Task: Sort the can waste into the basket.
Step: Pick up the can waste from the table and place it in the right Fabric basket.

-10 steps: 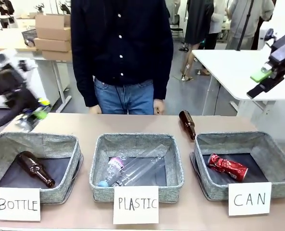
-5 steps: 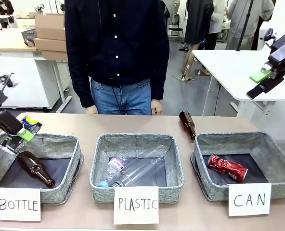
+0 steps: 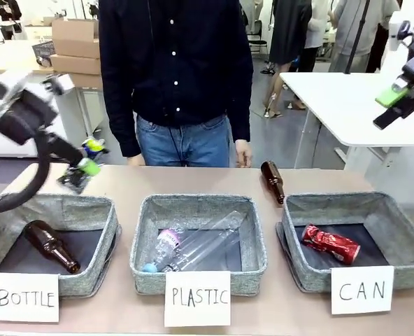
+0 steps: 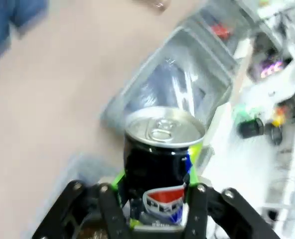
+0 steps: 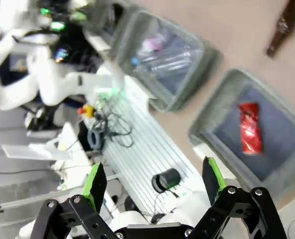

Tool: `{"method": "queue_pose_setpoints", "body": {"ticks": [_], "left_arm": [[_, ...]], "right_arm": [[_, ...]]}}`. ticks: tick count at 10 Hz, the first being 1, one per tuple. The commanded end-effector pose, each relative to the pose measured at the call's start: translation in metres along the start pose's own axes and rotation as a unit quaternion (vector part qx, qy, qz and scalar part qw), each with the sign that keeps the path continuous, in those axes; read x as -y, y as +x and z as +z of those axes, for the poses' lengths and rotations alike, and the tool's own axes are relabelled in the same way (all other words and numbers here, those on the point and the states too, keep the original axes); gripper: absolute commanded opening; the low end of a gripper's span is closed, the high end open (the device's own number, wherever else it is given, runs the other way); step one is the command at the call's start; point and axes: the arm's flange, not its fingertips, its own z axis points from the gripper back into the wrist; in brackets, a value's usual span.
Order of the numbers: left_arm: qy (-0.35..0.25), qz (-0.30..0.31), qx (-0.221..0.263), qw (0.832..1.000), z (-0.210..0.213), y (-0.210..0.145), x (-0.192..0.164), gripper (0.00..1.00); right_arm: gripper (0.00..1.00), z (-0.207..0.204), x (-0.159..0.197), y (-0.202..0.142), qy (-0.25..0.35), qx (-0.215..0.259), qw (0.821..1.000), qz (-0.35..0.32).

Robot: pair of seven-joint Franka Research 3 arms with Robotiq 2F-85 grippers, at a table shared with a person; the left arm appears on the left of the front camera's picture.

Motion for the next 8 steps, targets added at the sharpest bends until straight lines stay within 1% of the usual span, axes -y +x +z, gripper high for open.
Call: {"method": "queue_pose_setpoints", "body": {"ticks": [1,2,3,4,5,6,7,8], "left_arm": [[-0.045,-0.152,0.014,0.987,-0.062,0.089,0.068,0.44],[-0.087,-0.172,0.012,0.981,-0.108,0.126,0.116,0.44],[-0.084,-0.232,-0.034,0.968,-0.157,0.159,0.153,0.44],[-0.096,-0.255,-0.055,0.961,-0.207,0.18,0.183,0.44],[-0.04,-0.308,0.005,0.951,-0.266,0.194,0.204,0.44],[-0.012,-0.313,0.002,0.95,-0.315,0.197,0.209,0.44],[-0.1,-0.271,-0.021,0.957,-0.226,0.17,0.233,0.44],[-0.1,-0.271,-0.021,0.957,-0.226,0.17,0.233,0.44]], "right_arm": [[1.0,0.042,0.021,-0.068,-0.098,0.056,0.989,-0.092],[1.0,0.062,0.032,-0.106,-0.118,0.091,0.981,-0.127],[1.0,0.074,0.041,-0.136,-0.107,0.129,0.975,-0.143],[1.0,0.077,0.051,-0.158,-0.085,0.154,0.973,-0.152],[1.0,0.072,0.064,-0.171,-0.062,0.168,0.972,-0.155],[1.0,0.069,0.071,-0.17,-0.059,0.189,0.967,-0.16],[1.0,0.092,0.057,-0.18,-0.083,0.147,0.973,-0.16],[1.0,0.092,0.057,-0.18,-0.083,0.147,0.973,-0.16]]}}
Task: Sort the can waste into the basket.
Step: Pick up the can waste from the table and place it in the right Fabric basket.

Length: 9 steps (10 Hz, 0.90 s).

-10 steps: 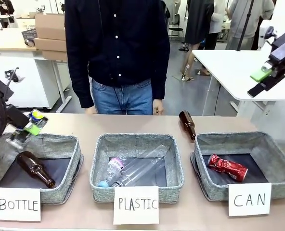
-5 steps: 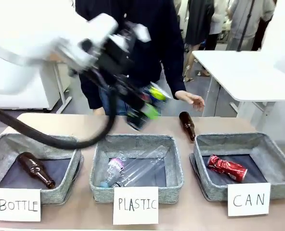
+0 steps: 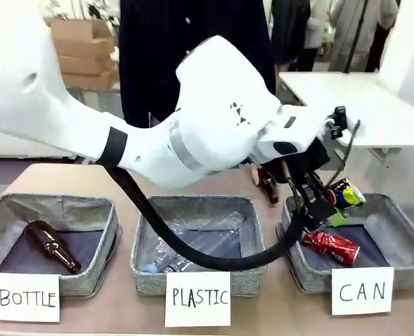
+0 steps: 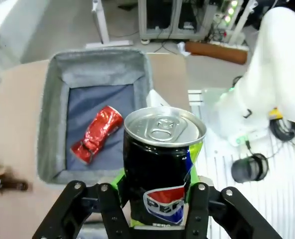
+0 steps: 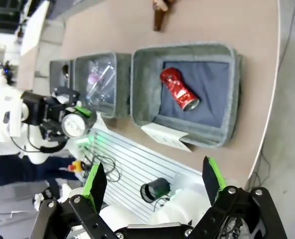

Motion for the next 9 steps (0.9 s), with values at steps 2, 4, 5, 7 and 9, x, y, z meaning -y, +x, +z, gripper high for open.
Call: {"method": "queue_pose_setpoints", "body": {"ticks": [2,4,5,7,9], "left_arm": [[-0.02,0.016,-0.005,1.0,0.055,-0.004,0.017,0.44],[0.001,-0.024,0.029,0.999,0.008,0.013,-0.009,0.44],[0.003,-0.04,0.03,0.999,-0.012,0.024,-0.026,0.44],[-0.003,-0.044,0.033,0.998,-0.037,0.033,-0.047,0.44],[-0.013,-0.032,0.036,0.999,-0.053,0.028,-0.053,0.44]], "right_arm": [[1.0,0.007,-0.01,0.004,-0.012,-0.009,1.0,0.01],[1.0,0.007,-0.01,0.004,-0.012,-0.009,1.0,0.01],[1.0,0.007,-0.01,0.004,-0.012,-0.009,1.0,0.01],[1.0,0.007,-0.01,0.004,-0.012,-0.009,1.0,0.01],[1.0,0.007,-0.01,0.004,-0.012,-0.009,1.0,0.01]]}}
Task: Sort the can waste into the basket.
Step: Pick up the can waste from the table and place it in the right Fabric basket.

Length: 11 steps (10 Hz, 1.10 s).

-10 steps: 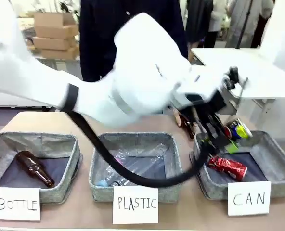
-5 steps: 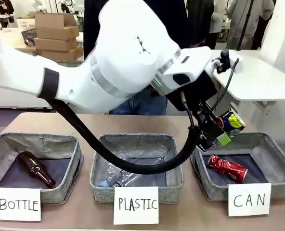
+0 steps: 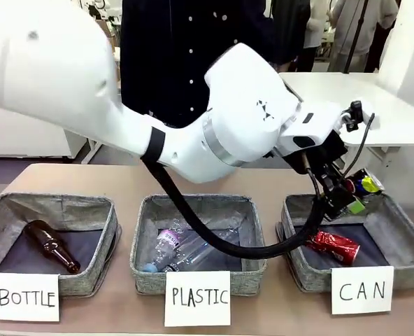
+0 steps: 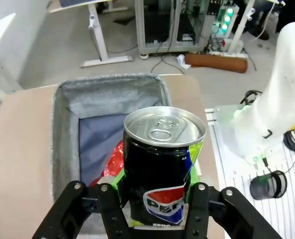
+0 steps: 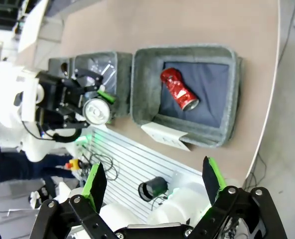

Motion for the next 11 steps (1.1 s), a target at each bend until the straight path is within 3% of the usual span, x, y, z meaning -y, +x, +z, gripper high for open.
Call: {"method": "queue_pose_setpoints", "body": {"ticks": [1,8,10,11], "left_arm": [[0.006,0.003,-0.002,1.0,-0.003,0.004,-0.003,0.97],[-0.011,0.041,0.007,0.999,0.02,-0.005,0.006,1.0],[-0.025,0.115,0.006,0.993,0.069,-0.031,0.034,1.0],[-0.021,0.169,0.019,0.985,0.118,-0.059,0.055,1.0]], "right_arm": [[1.0,0.002,-0.002,0.0,-0.005,-0.007,1.0,0.0],[1.0,0.0,0.0,0.0,0.0,0.0,1.0,0.0],[1.0,-0.013,-0.014,0.015,0.011,0.016,1.0,0.014],[1.0,-0.034,-0.03,0.034,0.022,0.02,0.999,0.029]]}}
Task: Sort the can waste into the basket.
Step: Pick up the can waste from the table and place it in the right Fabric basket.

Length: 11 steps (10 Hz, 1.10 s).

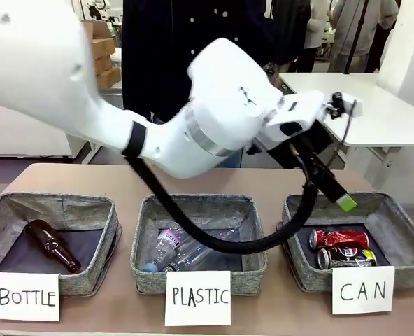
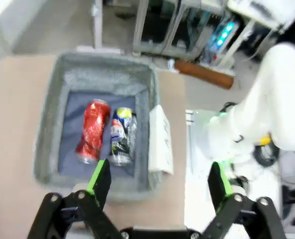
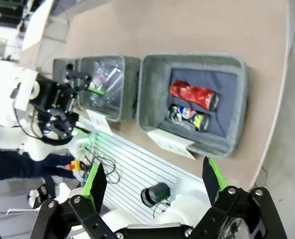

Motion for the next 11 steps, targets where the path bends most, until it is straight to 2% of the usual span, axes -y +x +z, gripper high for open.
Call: {"method": "queue_pose_setpoints", "body": {"ticks": [1,3,4,6,7,8,9,10,11], "left_arm": [[0.05,0.097,0.033,0.994,0.115,-0.072,0.044,1.0],[0.092,0.184,0.136,0.969,0.222,-0.131,0.078,1.0],[0.094,0.266,0.165,0.945,0.274,-0.165,0.091,1.0],[0.004,0.334,0.235,0.913,0.344,-0.226,0.1,1.0],[-0.007,0.381,0.227,0.896,0.367,-0.259,0.1,1.0],[-0.083,0.398,0.222,0.886,0.383,-0.292,0.101,1.0],[-0.101,0.427,0.212,0.873,0.393,-0.322,0.098,1.0],[-0.123,0.436,0.233,0.861,0.399,-0.35,0.093,1.0],[-0.105,0.452,0.253,0.849,0.397,-0.373,0.079,1.0]], "right_arm": [[1.0,-0.051,-0.031,0.039,0.032,0.021,0.999,0.013],[1.0,-0.126,-0.059,0.068,0.086,-0.022,0.996,0.013],[1.0,-0.162,-0.078,0.073,0.139,-0.05,0.989,-0.003],[1.0,-0.196,-0.112,0.072,0.241,-0.068,0.966,-0.057],[1.0,-0.199,-0.121,0.073,0.319,-0.096,0.937,-0.102],[1.0,-0.197,-0.128,0.074,0.316,-0.076,0.935,-0.142],[1.0,-0.194,-0.129,0.074,0.271,-0.026,0.951,-0.149],[1.0,-0.189,-0.127,0.074,0.234,0.008,0.96,-0.15],[1.0,-0.204,-0.124,0.077,0.307,-0.08,0.942,-0.107]]}}
